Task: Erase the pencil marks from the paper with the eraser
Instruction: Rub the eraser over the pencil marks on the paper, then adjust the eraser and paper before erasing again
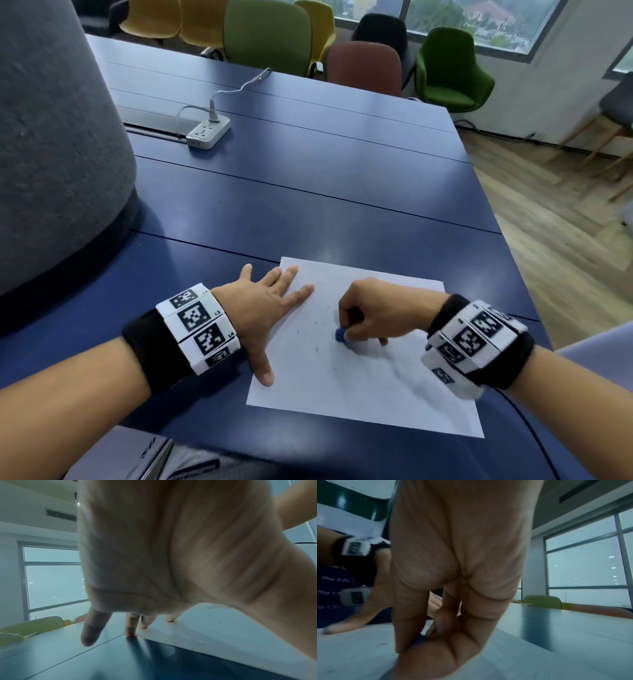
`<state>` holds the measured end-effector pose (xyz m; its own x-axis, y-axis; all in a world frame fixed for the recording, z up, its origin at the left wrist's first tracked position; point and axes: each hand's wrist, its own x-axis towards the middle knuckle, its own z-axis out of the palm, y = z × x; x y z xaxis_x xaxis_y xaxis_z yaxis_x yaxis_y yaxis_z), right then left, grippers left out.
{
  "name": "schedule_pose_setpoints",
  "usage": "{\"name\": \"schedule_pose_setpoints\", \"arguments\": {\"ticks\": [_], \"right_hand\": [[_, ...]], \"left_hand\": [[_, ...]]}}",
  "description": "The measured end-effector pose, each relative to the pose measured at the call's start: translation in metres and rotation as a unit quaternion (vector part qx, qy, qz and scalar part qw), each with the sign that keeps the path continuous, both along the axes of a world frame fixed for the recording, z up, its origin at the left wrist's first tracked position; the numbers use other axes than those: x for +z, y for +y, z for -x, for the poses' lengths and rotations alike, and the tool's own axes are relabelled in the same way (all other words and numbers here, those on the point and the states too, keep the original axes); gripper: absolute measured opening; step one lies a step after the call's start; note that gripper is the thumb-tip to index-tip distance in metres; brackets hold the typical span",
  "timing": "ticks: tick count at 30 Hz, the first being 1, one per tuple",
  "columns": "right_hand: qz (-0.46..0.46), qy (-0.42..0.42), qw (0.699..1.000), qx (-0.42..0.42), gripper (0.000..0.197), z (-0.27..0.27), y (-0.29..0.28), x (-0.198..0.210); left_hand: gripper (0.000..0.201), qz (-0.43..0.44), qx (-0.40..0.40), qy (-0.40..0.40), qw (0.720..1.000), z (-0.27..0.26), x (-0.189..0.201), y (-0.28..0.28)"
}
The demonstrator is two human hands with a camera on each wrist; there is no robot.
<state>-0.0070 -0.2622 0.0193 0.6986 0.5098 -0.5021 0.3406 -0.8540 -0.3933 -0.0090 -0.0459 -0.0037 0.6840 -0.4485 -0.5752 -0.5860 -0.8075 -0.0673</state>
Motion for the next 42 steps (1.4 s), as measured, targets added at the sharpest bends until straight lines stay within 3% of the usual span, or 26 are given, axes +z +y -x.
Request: {"name": "schedule_pose_setpoints", "arguments": {"ticks": [2,5,11,14,15,19,23,27,29,33,36,39,40,42], "right_hand": [[0.003,-0.063,0.998,0.015,0.017,0.019,-0.012,0.0],[-0.029,-0.111,0.993,-0.04,0.014,0.054,-0.042,0.001],[-0.043,-0.059,0.989,-0.126,0.008,0.125,-0.072,-0.02],[-0.073,-0.037,0.984,-0.156,0.047,0.138,-0.067,-0.028],[-0.075,-0.039,0.982,-0.168,0.051,0.14,-0.065,-0.03],[-0.079,-0.052,0.977,-0.189,0.032,0.145,-0.056,-0.04],[-0.103,-0.052,0.971,-0.21,0.014,0.147,-0.052,-0.043],[-0.127,-0.038,0.965,-0.227,0.034,0.145,-0.054,-0.047],[-0.136,-0.028,0.962,-0.234,0.056,0.144,-0.056,-0.047],[-0.151,-0.031,0.954,-0.259,0.065,0.145,-0.06,-0.053],[-0.163,-0.043,0.949,-0.267,0.064,0.147,-0.061,-0.058],[-0.166,-0.045,0.949,-0.263,0.065,0.147,-0.062,-0.06],[-0.168,-0.044,0.95,-0.261,0.065,0.146,-0.062,-0.06],[-0.171,-0.046,0.95,-0.259,0.065,0.145,-0.063,-0.062]], "left_hand": [[0.151,0.008,0.0,0.002,1.0,-0.001,-0.001,0.001],[0.15,0.016,-0.002,0.009,1.0,-0.003,-0.001,0.004],[0.151,0.027,-0.009,0.006,1.0,-0.004,-0.003,0.008],[0.152,0.023,-0.007,0.002,1.0,-0.003,-0.004,0.01],[0.152,0.02,-0.006,0.003,1.0,-0.002,-0.003,0.01],[0.15,0.022,-0.011,0.008,1.0,0.004,-0.002,0.01],[0.144,0.04,-0.128,-0.006,0.991,0.021,-0.005,-0.009],[0.113,0.104,-0.247,-0.039,0.963,0.054,-0.016,-0.038],[0.102,0.11,-0.267,-0.027,0.957,0.068,-0.022,-0.044],[0.098,0.092,-0.197,-0.005,0.976,0.072,-0.028,-0.027],[0.102,0.048,-0.077,0.001,0.996,0.059,-0.023,-0.002],[0.117,0.04,0.036,-0.016,0.998,0.046,-0.02,0.013],[0.116,0.044,0.033,-0.023,0.998,0.047,-0.019,0.011],[0.103,0.061,-0.056,-0.029,0.996,0.058,-0.02,-0.002]]}}
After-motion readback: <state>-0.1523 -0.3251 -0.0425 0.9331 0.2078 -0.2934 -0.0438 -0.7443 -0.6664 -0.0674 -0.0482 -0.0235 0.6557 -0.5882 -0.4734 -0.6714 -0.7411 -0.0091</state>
